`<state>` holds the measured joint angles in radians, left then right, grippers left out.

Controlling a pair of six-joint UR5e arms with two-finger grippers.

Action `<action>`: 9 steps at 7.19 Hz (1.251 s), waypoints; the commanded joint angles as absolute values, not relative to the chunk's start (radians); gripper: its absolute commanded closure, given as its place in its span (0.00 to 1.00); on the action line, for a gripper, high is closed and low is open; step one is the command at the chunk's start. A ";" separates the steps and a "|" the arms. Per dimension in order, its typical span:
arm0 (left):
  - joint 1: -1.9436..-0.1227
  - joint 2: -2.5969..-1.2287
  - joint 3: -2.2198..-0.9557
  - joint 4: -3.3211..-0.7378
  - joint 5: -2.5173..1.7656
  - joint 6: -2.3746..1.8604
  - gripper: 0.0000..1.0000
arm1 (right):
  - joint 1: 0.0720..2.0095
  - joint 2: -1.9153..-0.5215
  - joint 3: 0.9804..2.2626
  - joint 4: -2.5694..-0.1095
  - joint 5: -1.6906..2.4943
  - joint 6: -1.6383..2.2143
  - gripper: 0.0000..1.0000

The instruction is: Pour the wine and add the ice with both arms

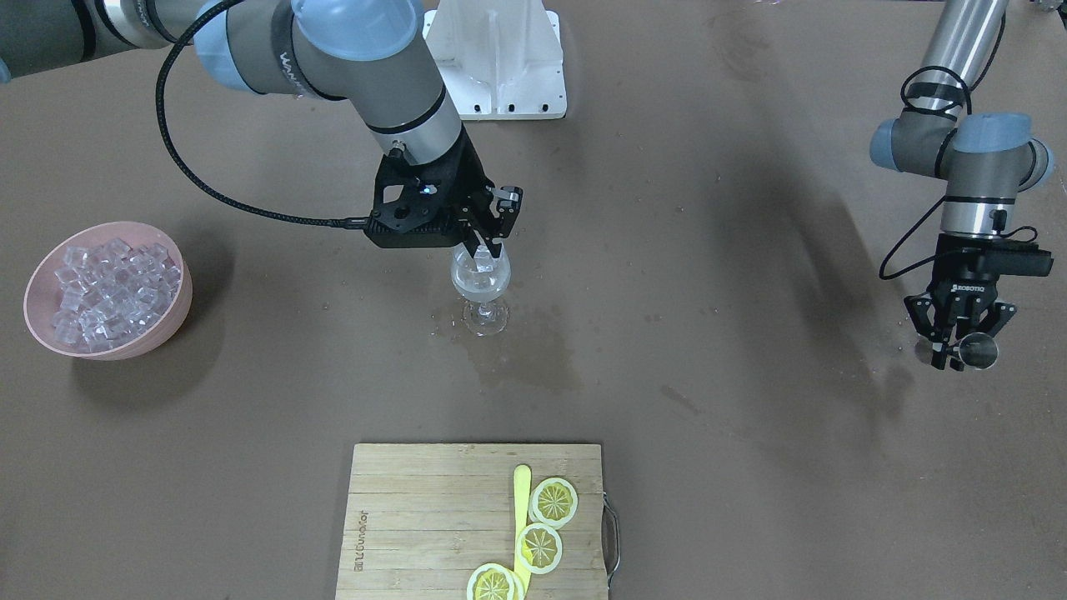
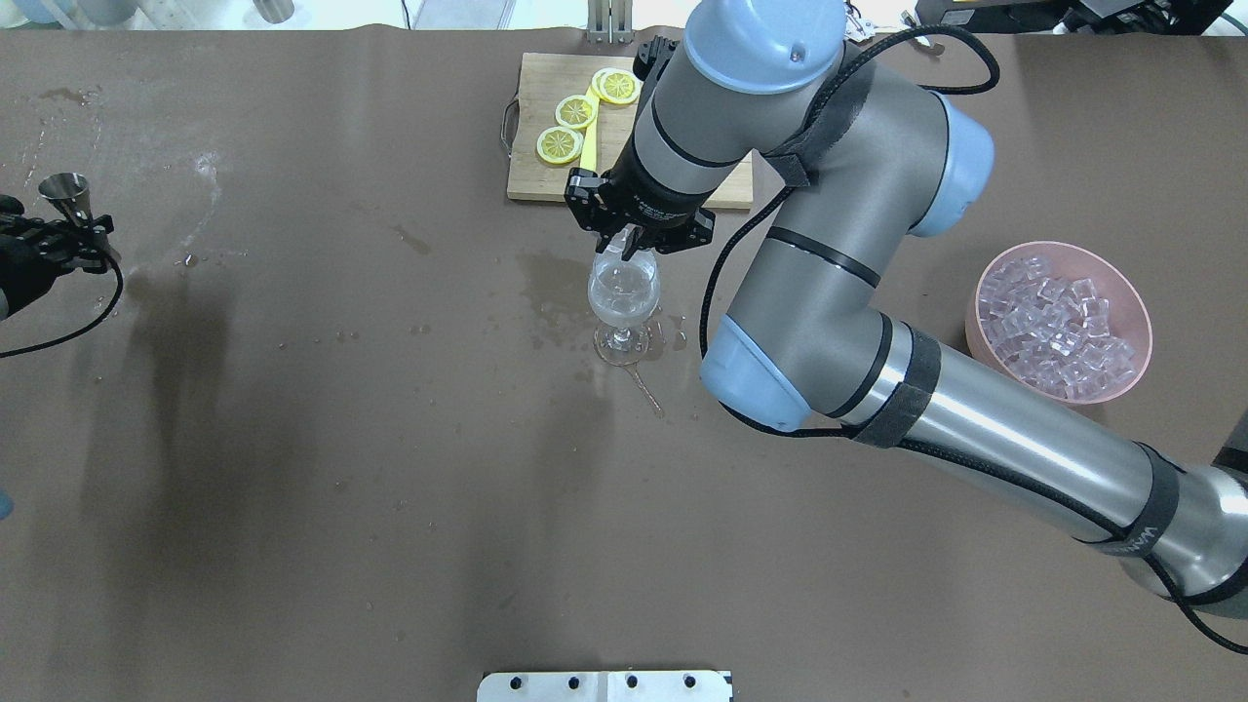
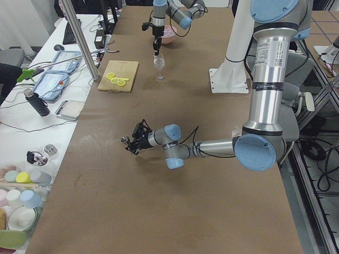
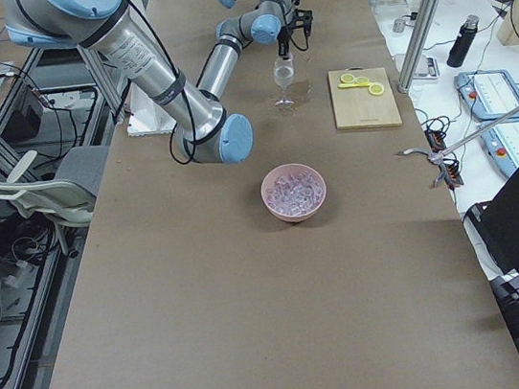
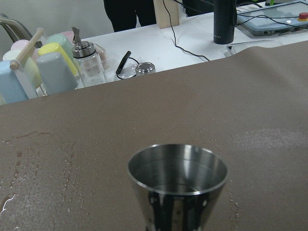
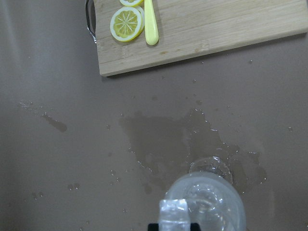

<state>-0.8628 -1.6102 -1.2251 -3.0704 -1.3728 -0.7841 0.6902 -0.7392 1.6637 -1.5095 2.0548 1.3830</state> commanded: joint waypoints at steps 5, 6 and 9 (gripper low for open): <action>-0.851 -1.591 -1.006 -3.405 -1.208 -0.785 1.00 | 0.675 -0.772 1.703 -1.506 2.046 1.401 0.73; -0.844 -1.594 -0.977 -3.431 -1.163 -0.787 1.00 | 0.675 -0.769 1.701 -1.506 2.046 1.402 0.64; -0.828 -1.592 -0.973 -3.439 -1.154 -0.788 1.00 | 0.675 -0.765 1.703 -1.509 2.048 1.402 0.34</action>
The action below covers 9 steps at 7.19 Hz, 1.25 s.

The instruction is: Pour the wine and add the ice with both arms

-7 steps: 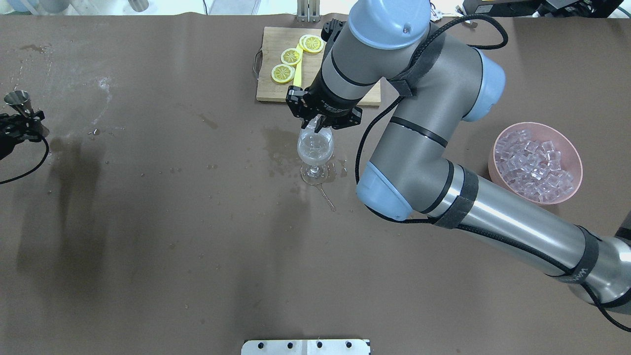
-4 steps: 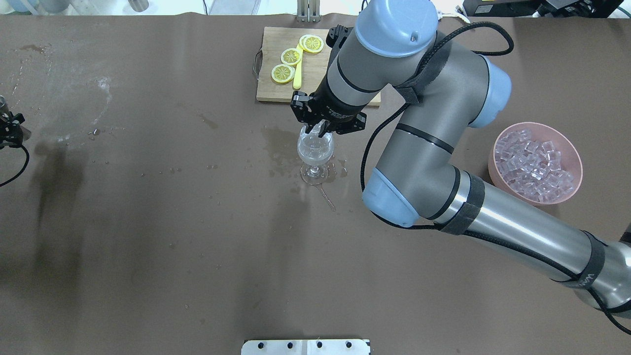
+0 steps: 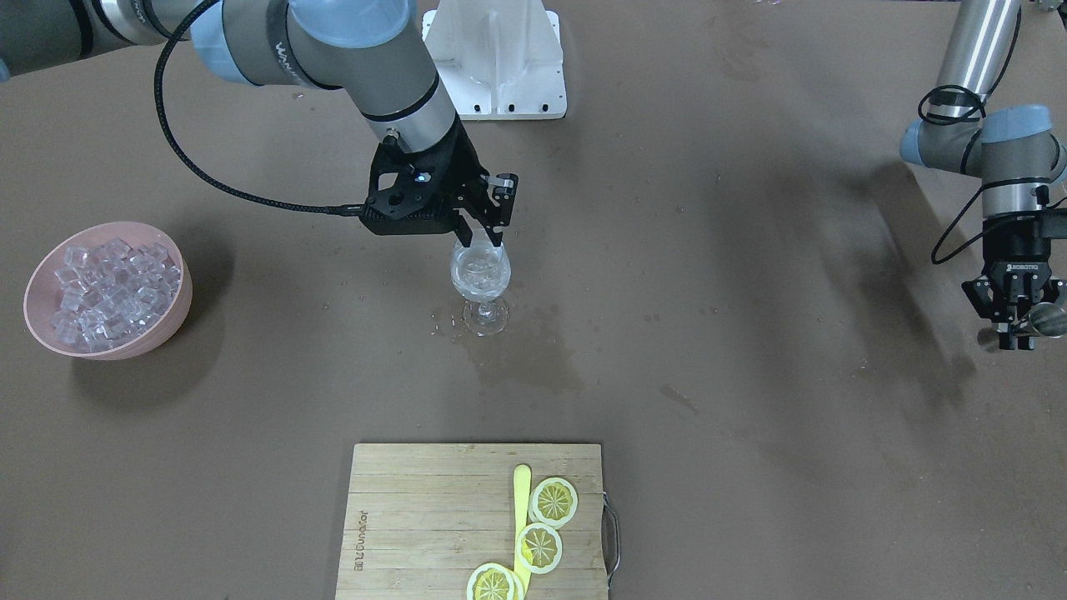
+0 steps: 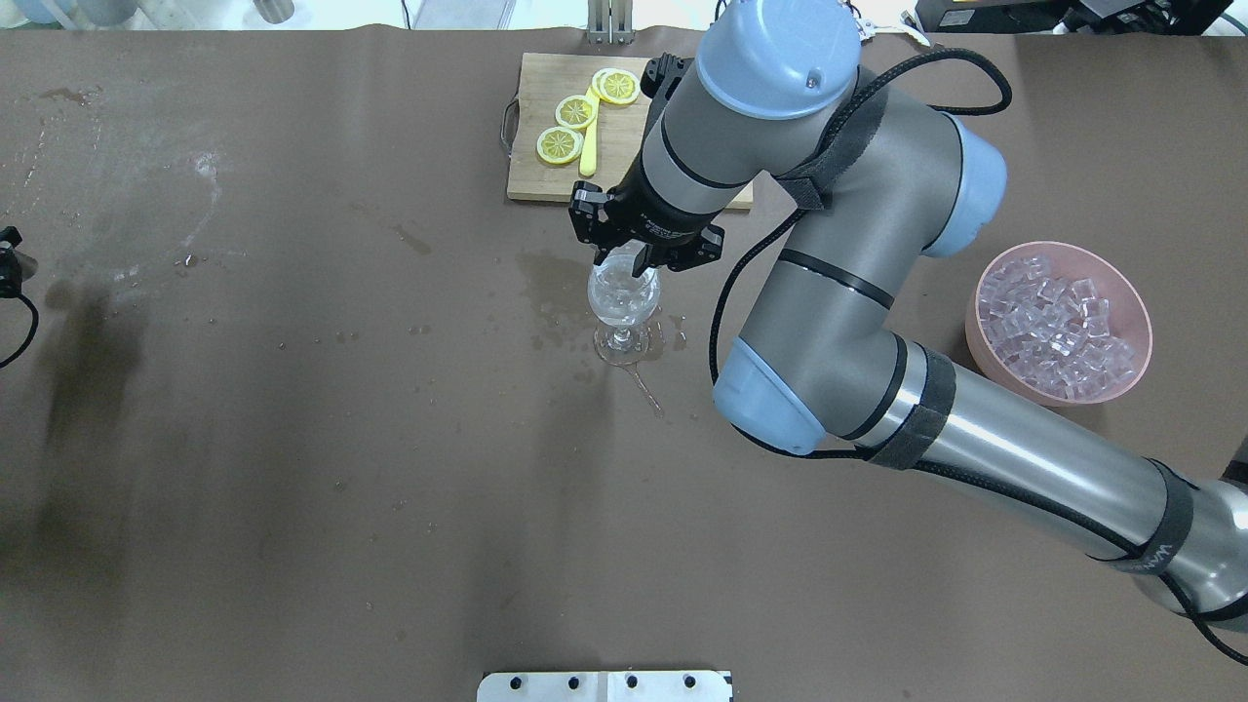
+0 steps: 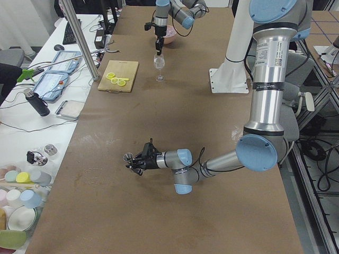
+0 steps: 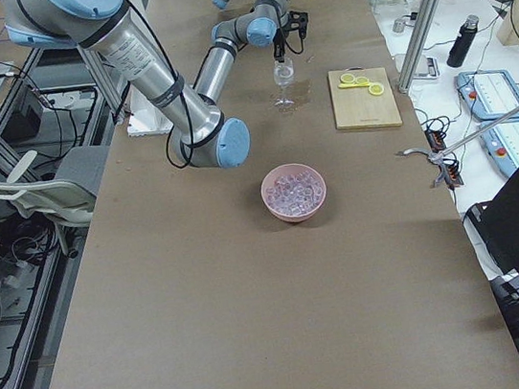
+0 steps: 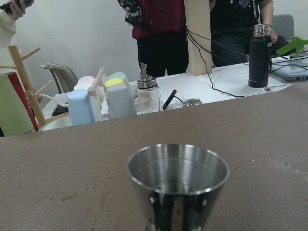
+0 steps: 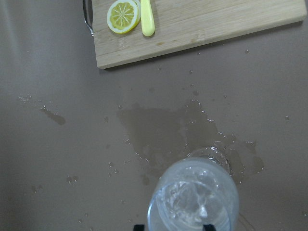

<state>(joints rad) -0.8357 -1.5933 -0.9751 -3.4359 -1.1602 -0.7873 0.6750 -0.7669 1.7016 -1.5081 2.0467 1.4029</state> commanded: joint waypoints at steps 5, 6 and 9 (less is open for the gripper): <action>-0.810 -1.592 -0.916 -3.441 -1.154 -0.788 1.00 | 0.843 -0.872 1.810 -1.670 2.063 1.021 0.11; -0.808 -1.592 -0.916 -3.441 -1.154 -0.788 1.00 | 0.891 -0.950 1.850 -1.671 2.065 0.926 0.08; -0.808 -1.591 -0.917 -3.442 -1.160 -0.787 0.82 | 1.095 -1.115 1.853 -1.687 2.175 0.680 0.01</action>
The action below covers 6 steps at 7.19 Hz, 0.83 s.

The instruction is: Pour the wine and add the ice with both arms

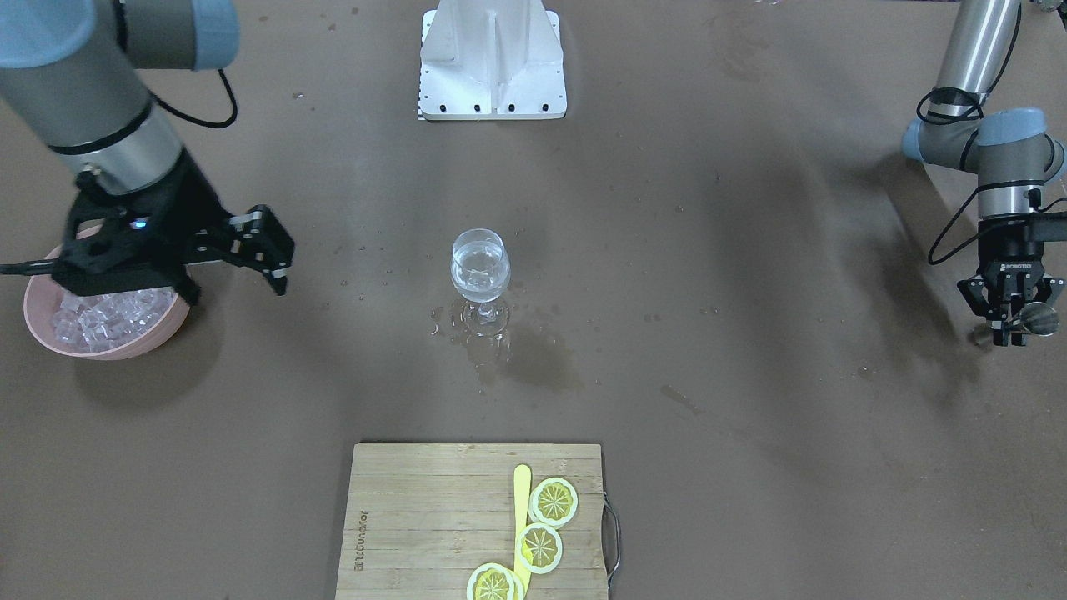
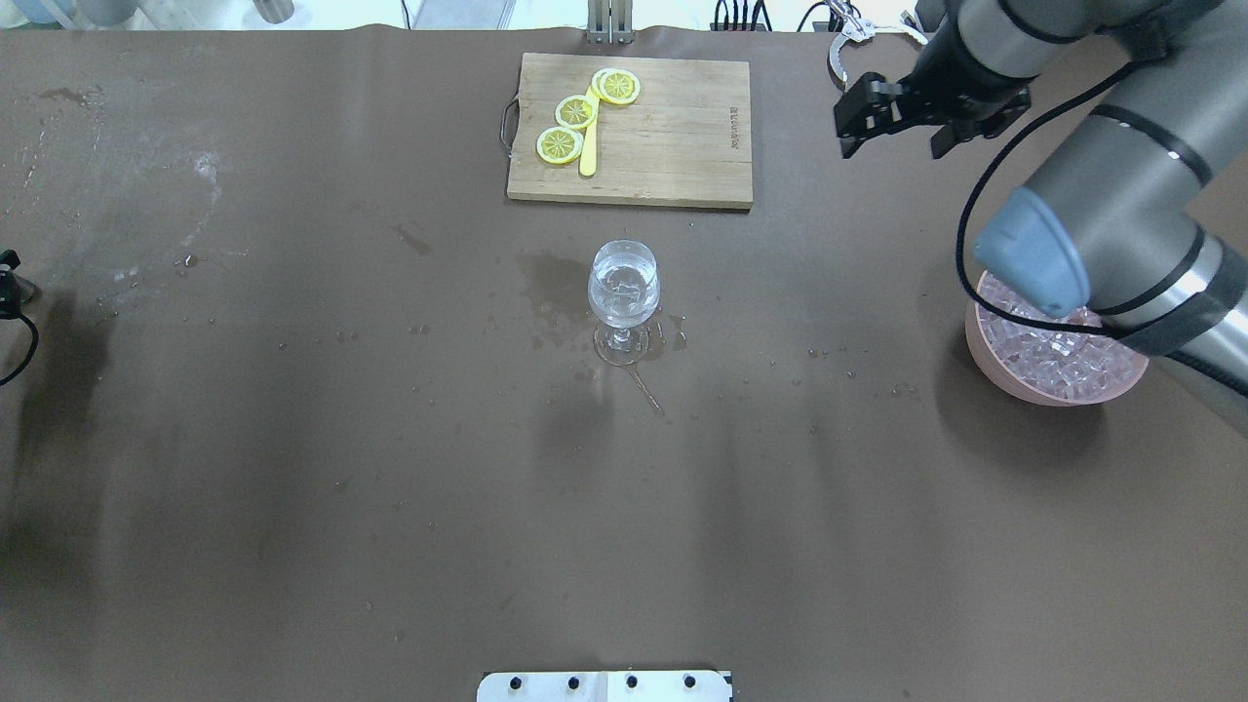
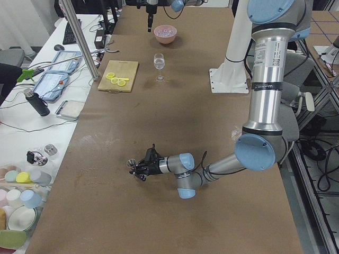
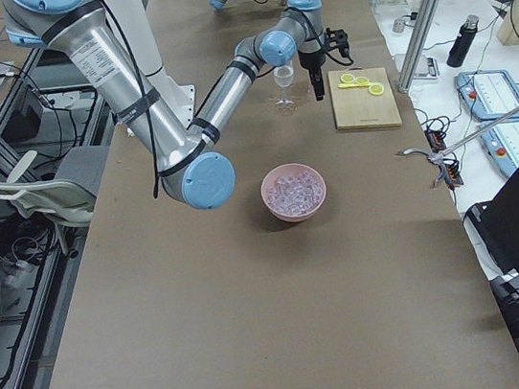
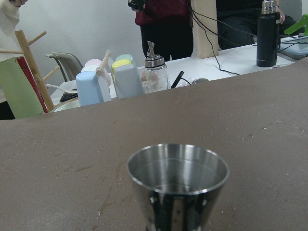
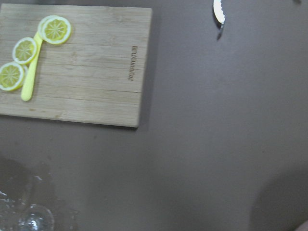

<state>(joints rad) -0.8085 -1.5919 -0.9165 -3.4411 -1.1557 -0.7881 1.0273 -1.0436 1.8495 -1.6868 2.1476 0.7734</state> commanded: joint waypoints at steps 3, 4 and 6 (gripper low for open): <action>-0.808 -1.574 -0.922 -3.477 -1.172 -0.784 0.59 | 1.222 -1.253 1.829 -1.684 2.177 0.494 0.01; -0.808 -1.556 -0.930 -3.484 -1.218 -0.779 0.56 | 1.250 -1.279 1.815 -1.681 2.204 0.485 0.01; -0.808 -1.534 -0.933 -3.496 -1.232 -0.776 0.45 | 1.336 -1.296 1.764 -1.680 2.252 0.410 0.00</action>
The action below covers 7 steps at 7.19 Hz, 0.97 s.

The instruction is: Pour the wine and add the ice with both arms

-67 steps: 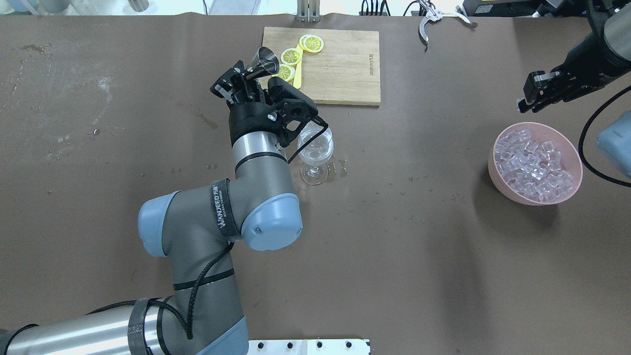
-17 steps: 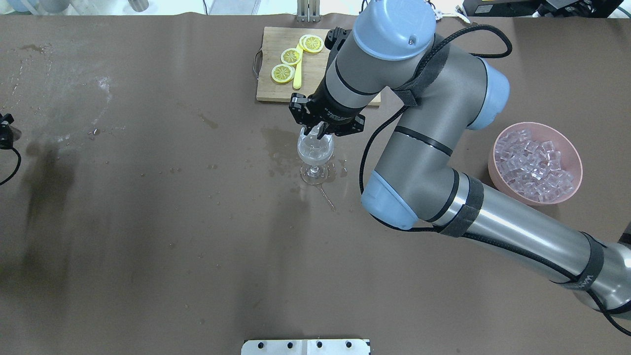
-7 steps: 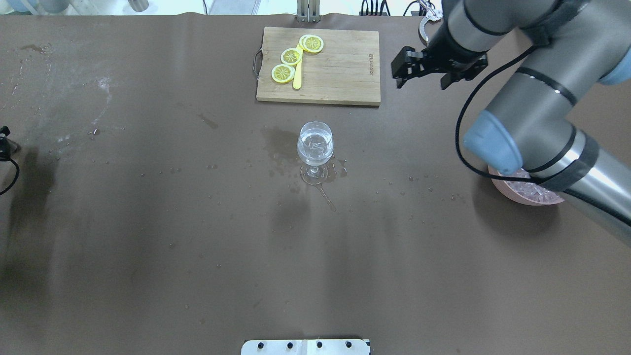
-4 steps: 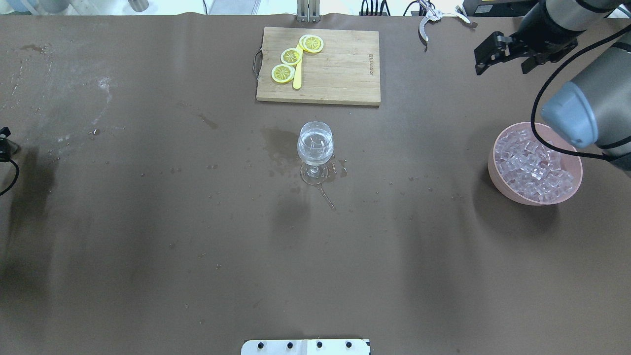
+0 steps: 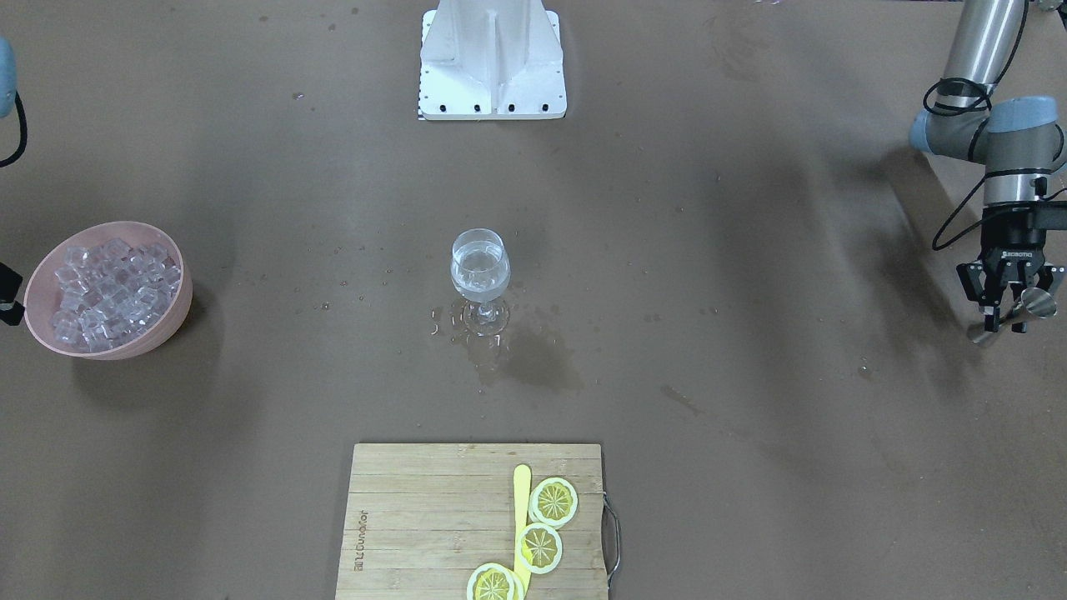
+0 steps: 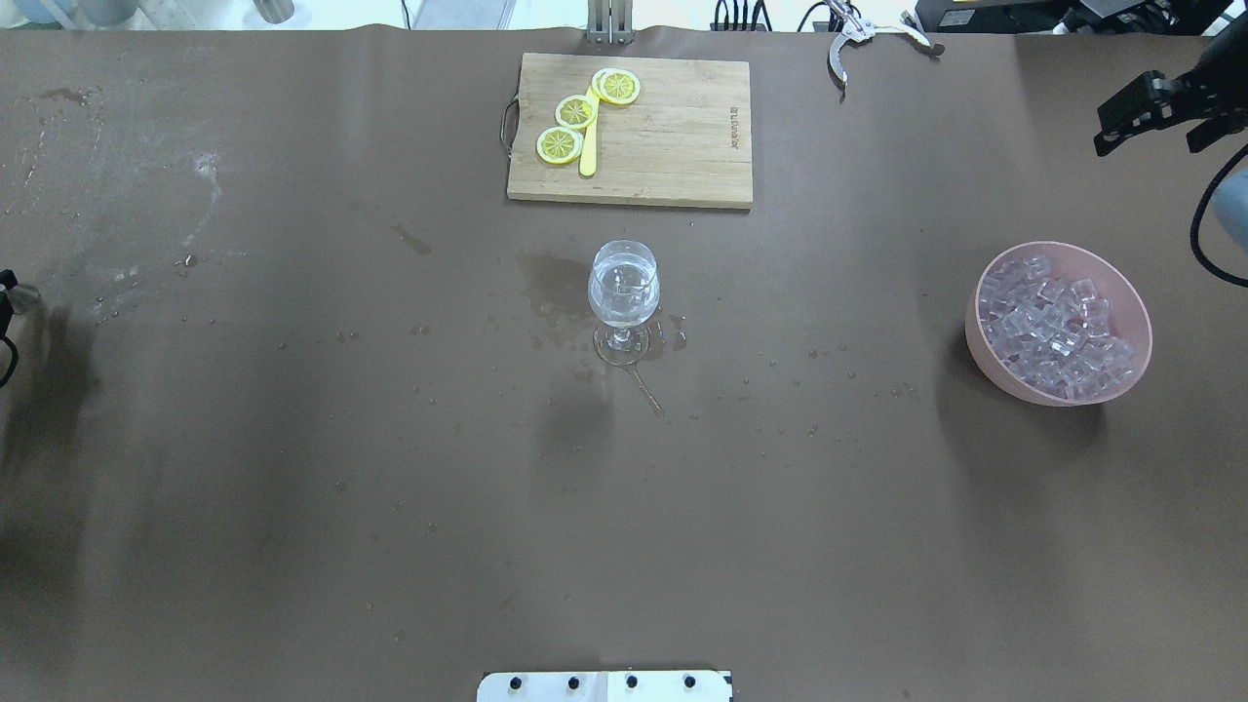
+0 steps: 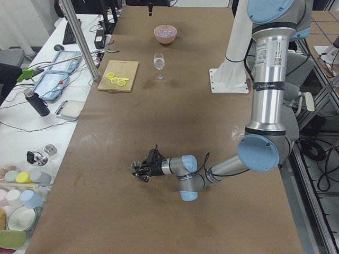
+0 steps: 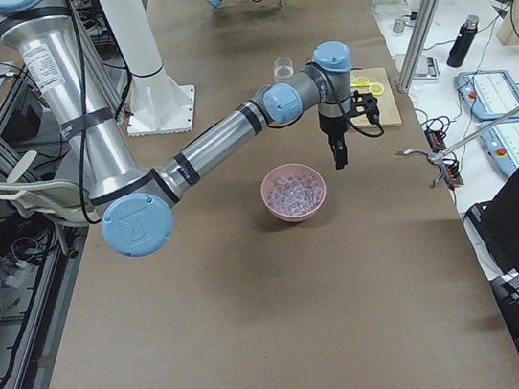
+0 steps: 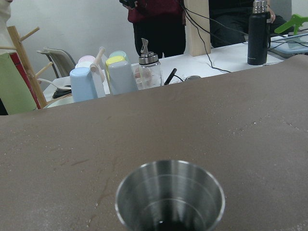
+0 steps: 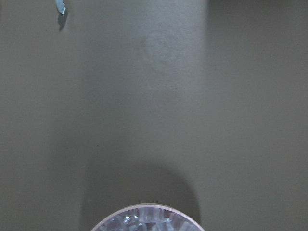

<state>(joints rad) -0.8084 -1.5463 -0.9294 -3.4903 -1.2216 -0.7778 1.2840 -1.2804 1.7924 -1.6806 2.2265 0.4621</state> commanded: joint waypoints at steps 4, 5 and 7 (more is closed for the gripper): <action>-0.819 -1.448 -1.031 -3.514 -1.308 -0.773 0.03 | 1.514 -1.399 1.664 -1.690 2.376 0.207 0.00; -0.833 -1.422 -1.048 -3.514 -1.343 -0.773 0.03 | 1.535 -1.425 1.654 -1.690 2.375 0.174 0.00; -0.895 -1.329 -1.125 -3.510 -1.457 -0.773 0.03 | 1.546 -1.451 1.651 -1.689 2.353 0.144 0.00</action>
<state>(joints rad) -0.8571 -1.3872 -1.0746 -3.5120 -1.3852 -0.7732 1.5361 -1.4330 1.6545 -1.6899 2.3638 0.1662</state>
